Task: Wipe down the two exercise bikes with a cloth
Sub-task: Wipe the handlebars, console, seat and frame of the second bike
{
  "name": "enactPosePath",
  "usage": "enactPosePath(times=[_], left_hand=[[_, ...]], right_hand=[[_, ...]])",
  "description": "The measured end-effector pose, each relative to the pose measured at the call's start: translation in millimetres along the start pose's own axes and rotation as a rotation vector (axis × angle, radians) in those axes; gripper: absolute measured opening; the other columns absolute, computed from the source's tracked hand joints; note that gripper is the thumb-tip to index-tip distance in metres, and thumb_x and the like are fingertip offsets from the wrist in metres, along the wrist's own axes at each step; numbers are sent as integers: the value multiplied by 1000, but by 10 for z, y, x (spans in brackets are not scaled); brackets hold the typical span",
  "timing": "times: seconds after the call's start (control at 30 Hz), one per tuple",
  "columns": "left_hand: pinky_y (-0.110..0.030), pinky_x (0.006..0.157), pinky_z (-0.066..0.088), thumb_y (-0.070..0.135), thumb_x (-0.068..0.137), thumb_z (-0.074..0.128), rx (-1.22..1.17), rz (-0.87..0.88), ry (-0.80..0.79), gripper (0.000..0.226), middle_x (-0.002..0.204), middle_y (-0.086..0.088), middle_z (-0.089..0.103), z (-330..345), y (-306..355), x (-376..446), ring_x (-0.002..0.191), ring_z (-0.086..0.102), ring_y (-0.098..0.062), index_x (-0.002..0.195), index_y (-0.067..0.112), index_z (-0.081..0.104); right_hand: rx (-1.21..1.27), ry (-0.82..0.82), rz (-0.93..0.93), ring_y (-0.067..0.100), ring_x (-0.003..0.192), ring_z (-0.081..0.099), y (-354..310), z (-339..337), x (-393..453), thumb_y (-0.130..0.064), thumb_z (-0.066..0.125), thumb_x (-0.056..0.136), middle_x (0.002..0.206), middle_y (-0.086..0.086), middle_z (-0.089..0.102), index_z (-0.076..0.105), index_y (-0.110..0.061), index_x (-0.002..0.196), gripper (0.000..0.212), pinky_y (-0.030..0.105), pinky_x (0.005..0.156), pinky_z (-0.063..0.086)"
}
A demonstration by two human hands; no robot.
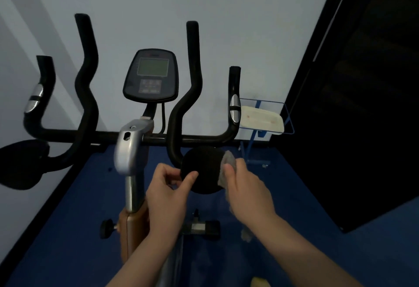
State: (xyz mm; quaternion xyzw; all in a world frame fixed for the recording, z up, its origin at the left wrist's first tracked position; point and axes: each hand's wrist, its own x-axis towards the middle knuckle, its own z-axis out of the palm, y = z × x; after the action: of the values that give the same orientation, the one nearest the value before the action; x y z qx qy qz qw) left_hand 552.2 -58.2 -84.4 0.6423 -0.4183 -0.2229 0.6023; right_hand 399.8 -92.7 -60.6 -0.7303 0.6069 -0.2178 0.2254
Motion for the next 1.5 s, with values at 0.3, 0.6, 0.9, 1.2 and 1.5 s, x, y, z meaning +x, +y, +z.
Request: enactPosePath(times=[0.3, 0.6, 0.9, 1.2, 1.5], left_hand=[[-20, 104, 31, 1, 82, 68, 290, 276, 75, 45, 131, 10, 48, 247, 332, 15, 125, 40, -8, 119, 23, 54], [-42, 116, 1, 44, 98, 39, 792, 26, 242, 53, 159, -1, 24, 967, 368, -8, 146, 12, -17, 145, 18, 41], [-33, 104, 12, 54, 90, 21, 936, -57, 337, 65, 147, 8, 40, 1005, 359, -20, 135, 23, -12, 144, 24, 41], [-28, 110, 6, 58, 91, 13, 978, -71, 302, 72, 159, 11, 25, 989, 359, -38, 143, 11, -6, 154, 27, 23], [-32, 84, 37, 26, 97, 49, 938, -60, 596, 23, 116, 0, 61, 650, 371, 430, 107, 54, -20, 116, 19, 60]], right_hand=[[521, 121, 139, 3, 81, 55, 252, -231, 258, -45, 31, 101, 92, -12, 57, 41, -38, 93, 15, 30, 63, 39], [233, 132, -542, -4, 94, 49, 290, -636, 1101, -40, 53, 95, 114, -15, 39, 50, -37, 113, 19, 16, 72, 45], [-473, -181, -1175, 14, 132, 43, 502, -529, 1769, -37, 27, 104, 130, -9, 57, 47, -22, 142, 45, 37, 115, 1], [-533, -431, -1097, 29, 96, 61, -76, -192, 1793, -42, 22, 105, 116, 8, 63, 33, -16, 142, 46, 35, 69, 36], [-674, -502, -1122, 30, 92, 60, -216, -115, 1926, -44, 20, 105, 107, 12, 64, 41, -9, 131, 48, 36, 67, 37]])
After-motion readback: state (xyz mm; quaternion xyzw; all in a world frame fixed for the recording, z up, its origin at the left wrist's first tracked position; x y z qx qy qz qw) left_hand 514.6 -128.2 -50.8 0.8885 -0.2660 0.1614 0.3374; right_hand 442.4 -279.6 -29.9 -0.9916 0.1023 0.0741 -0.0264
